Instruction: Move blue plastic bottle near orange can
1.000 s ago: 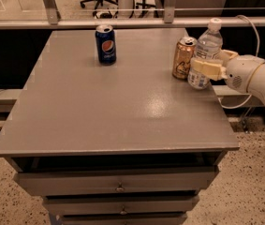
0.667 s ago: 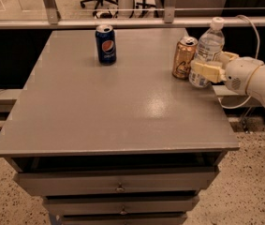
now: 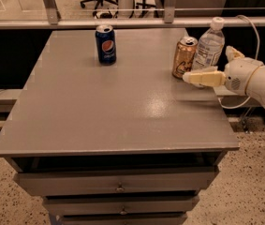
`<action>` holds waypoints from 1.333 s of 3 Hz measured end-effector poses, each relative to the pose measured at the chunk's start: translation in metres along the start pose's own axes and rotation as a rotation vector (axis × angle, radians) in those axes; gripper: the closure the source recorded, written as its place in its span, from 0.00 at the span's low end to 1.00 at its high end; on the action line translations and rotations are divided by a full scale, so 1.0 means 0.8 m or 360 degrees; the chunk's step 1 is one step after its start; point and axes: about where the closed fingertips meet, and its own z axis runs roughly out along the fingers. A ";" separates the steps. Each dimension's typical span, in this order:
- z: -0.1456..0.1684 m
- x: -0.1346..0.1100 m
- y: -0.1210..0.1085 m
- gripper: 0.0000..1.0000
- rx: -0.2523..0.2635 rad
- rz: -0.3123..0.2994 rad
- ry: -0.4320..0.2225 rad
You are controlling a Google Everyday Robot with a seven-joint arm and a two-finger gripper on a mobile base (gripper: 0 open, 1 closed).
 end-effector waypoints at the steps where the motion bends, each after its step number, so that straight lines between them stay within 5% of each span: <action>1: -0.028 -0.007 -0.004 0.00 -0.0002 -0.0031 0.0016; 3: -0.153 -0.041 -0.036 0.00 0.0054 -0.0105 0.0033; 4: -0.238 -0.071 -0.027 0.00 0.0000 -0.0078 0.0003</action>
Offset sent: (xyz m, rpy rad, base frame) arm -0.0899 -0.1097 0.0530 -0.0913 -0.0313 -0.0491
